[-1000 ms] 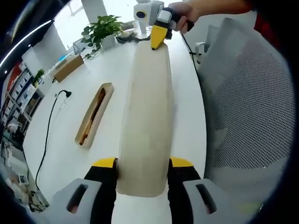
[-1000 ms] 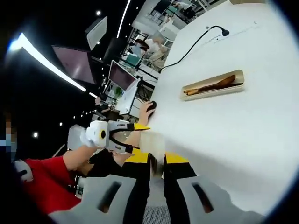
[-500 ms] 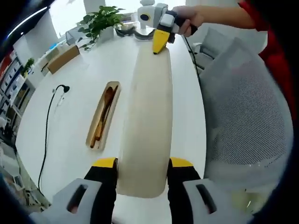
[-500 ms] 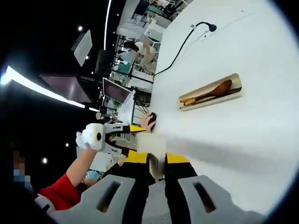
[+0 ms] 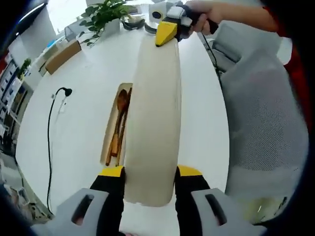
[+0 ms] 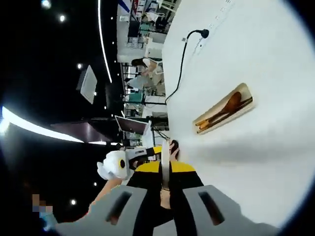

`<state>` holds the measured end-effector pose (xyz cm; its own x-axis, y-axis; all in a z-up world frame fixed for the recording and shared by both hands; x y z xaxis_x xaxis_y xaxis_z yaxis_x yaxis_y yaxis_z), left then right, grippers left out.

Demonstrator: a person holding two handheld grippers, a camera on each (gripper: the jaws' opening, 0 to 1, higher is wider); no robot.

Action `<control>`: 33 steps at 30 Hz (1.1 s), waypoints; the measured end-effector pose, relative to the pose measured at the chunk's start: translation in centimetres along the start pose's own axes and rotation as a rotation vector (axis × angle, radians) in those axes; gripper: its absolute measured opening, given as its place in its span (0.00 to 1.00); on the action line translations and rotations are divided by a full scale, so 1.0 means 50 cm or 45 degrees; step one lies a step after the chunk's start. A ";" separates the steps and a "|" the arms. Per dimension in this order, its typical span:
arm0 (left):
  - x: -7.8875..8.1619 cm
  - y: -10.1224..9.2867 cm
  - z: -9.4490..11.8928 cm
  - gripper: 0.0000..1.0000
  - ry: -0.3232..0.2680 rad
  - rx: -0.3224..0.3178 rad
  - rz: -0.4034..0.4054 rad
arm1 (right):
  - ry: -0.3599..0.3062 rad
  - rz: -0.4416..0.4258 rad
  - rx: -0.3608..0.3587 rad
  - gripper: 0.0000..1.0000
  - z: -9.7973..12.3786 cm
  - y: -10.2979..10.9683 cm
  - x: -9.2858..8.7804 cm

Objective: Arrange the utensils inside the cutlery case until each visible utensil rests in its matching compartment.

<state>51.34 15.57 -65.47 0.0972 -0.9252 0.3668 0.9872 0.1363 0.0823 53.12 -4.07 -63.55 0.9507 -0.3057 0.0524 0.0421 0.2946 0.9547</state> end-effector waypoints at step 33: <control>0.030 0.113 -0.144 0.38 0.208 0.009 -0.171 | -0.049 0.378 -0.448 0.18 -0.043 -0.129 0.130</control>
<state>57.97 12.40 -71.10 -0.0156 -0.9803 0.1968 0.9919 0.0097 0.1267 59.71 -6.02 -70.00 0.9255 -0.1935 0.3256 -0.1219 0.6616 0.7399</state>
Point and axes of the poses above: the point that each gripper's makers call its tool centre point, and the gripper's own axes: z roughly backward along the fingers, y roughly to its left, x roughly out of its top, the point moved 4 cm from there along z, roughly backward along the fingers, and after that the axes turned 2 degrees about -z, right-handed, at the moved point
